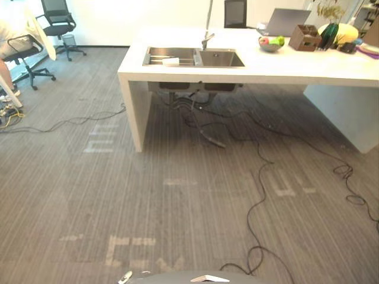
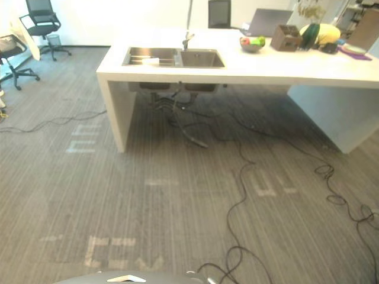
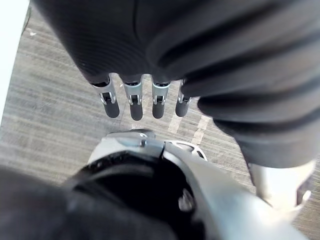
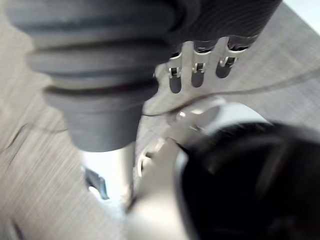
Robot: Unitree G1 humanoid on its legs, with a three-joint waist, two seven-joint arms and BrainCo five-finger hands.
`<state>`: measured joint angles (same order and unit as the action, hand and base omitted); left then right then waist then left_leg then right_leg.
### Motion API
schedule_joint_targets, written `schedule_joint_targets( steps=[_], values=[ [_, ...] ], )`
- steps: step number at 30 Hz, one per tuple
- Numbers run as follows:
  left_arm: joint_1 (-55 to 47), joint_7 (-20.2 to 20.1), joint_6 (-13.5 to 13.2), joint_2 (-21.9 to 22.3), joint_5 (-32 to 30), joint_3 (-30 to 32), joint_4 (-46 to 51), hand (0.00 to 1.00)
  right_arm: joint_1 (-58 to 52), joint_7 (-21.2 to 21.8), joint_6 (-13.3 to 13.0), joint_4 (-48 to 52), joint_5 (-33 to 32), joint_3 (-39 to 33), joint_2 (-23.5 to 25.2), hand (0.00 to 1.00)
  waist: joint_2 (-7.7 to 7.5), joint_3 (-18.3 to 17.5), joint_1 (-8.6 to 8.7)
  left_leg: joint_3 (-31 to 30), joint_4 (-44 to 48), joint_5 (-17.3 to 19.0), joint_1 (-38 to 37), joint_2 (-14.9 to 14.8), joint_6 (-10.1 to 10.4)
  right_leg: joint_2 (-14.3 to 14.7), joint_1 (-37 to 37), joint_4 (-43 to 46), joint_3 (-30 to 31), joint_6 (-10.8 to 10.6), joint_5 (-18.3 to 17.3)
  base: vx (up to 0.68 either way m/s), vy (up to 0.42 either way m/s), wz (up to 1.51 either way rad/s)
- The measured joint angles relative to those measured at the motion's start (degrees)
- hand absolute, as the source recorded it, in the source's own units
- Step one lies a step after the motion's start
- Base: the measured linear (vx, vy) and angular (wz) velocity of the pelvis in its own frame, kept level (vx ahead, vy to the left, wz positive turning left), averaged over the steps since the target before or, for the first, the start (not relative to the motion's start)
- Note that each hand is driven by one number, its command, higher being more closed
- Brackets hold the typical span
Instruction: Walk over to the sink, pick up the cup, carry it to the dishwasher, place the cup inside the dishwasher, then close the dishwasher door
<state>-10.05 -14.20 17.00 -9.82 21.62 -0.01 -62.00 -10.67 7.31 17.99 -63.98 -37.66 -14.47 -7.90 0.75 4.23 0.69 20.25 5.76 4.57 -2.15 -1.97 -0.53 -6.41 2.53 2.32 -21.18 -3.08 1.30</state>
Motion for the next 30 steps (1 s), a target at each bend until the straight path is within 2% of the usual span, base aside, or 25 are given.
schedule_joint_targets(
  steps=[2, 3, 5, 10, 15, 17, 18, 23, 26, 28, 30],
  values=[
    [0.36, -2.85, 0.44, 0.39, 3.06, 0.02, -0.09, 0.0, -0.18, -0.02, 1.15, -0.04, -0.66, -2.5, 0.25, 0.0, 0.59, 1.05, 0.26, 0.65, -3.01, -1.14, -1.99, 0.39, 0.55, 0.56, 1.89, -3.24, -0.36, -0.03, 1.56, 0.02, -0.013, -0.14],
    [0.34, -2.89, 0.44, 0.44, 3.31, 0.01, -0.49, 0.0, -0.31, -0.04, 1.14, -0.04, -0.47, -2.98, 0.4, 0.0, 0.25, 1.36, 0.33, 0.88, -3.46, -1.26, -2.36, 0.4, 0.69, 0.72, 2.37, -4.08, -0.84, 0.06, 1.8, 0.04, -0.016, -0.15],
    [0.28, -3.14, 0.75, 0.42, 4.72, -0.02, -1.74, 0.0, -0.23, -0.03, 0.21, -0.03, 4.4, -4.31, 0.52, 0.0, 0.42, 1.53, 0.38, 1.86, -5.68, -2.08, -4.63, 0.36, 1.17, 1.24, 4.53, -6.31, -1.92, -0.36, 3.33, 0.08, -0.019, -0.14],
    [0.33, -3.88, 1.49, 0.08, 4.76, -0.12, -1.74, 0.0, 1.28, -0.24, -2.4, 0.05, 7.77, -4.27, 0.76, 0.0, 0.06, 1.76, 0.31, 2.34, -8.37, -3.17, -7.33, 0.28, 1.8, 1.88, 5.9, -6.98, -2.41, -0.78, 3.02, 0.09, 0.007, 0.0],
    [0.27, -3.68, 1.31, -0.16, 5.27, -0.19, -1.71, 0.0, 2.38, -1.69, -2.62, 0.17, 8.66, -4.2, 1.32, 0.0, -0.65, 2.62, 0.27, 2.78, -9.09, -3.14, -8.3, 0.53, 2.29, 1.77, 6.32, -7.3, -2.43, -1.2, 2.73, 0.04, 0.028, -0.03],
    [0.27, -3.34, 0.48, -0.3, 5.36, -0.22, -1.67, 0.0, 2.81, -2.93, -2.46, 0.12, 8.71, -4.14, 1.7, 0.0, -0.94, 3.59, 0.22, 3.31, -8.91, -2.89, -8.94, 0.55, 2.67, 1.74, 6.77, -7.3, -1.98, -1.2, 2.73, 0.0, 0.02, -0.11],
    [0.25, -2.93, 0.44, -0.6, 7.11, -0.41, -1.65, 0.0, 3.01, -3.18, -2.46, 0.14, 8.66, -4.14, 1.95, 0.0, -1.59, 4.07, 0.29, 3.31, -8.89, -2.88, -9.01, 0.54, 2.69, 1.75, 6.86, -7.3, -1.94, -1.2, 2.73, -0.02, 0.011, -0.07],
    [-0.02, -1.29, 0.57, -0.93, 14.37, -0.56, -1.65, 0.0, 3.08, -4.24, -2.49, 0.29, 8.58, -5.01, 2.58, 0.0, -1.56, 5.15, 0.53, 1.65, -9.1, -3.28, -8.84, 0.76, 2.39, 1.54, 7.61, -7.18, -3.54, -1.35, 2.51, -0.03, 0.009, 0.12],
    [-0.17, 1.11, 1.8, -0.93, 14.72, -0.46, -1.52, 0.0, 3.08, -4.27, -1.68, 0.28, 8.51, -6.35, 2.75, 0.0, -1.85, 5.41, 0.6, 0.25, -10.19, -4.12, -8.53, 1.0, 2.23, 1.46, 7.59, -7.25, -5.13, -1.42, 2.17, -0.03, 0.011, 0.34],
    [-0.14, 5.31, 2.64, -0.92, 13.96, -0.08, -1.56, 0.0, 3.09, -4.65, -1.23, 0.25, 8.27, -6.96, 2.76, 0.0, -1.74, 5.42, 0.54, 0.3, -10.26, -4.11, -8.05, 0.88, 2.27, 1.61, 7.16, -7.29, -4.87, -1.36, 2.14, -0.01, 0.0, 0.01],
    [-0.04, 7.21, 2.61, -0.85, 11.77, 0.12, -1.6, 0.0, 3.09, -5.0, -0.42, 0.09, 8.3, -8.13, 2.86, 0.0, -1.72, 5.42, 0.94, 0.55, -10.49, -4.11, -8.02, 0.77, 2.27, 1.76, 7.11, -7.28, -4.68, -1.29, 2.1, 0.0, -0.007, -0.07]
  ],
)
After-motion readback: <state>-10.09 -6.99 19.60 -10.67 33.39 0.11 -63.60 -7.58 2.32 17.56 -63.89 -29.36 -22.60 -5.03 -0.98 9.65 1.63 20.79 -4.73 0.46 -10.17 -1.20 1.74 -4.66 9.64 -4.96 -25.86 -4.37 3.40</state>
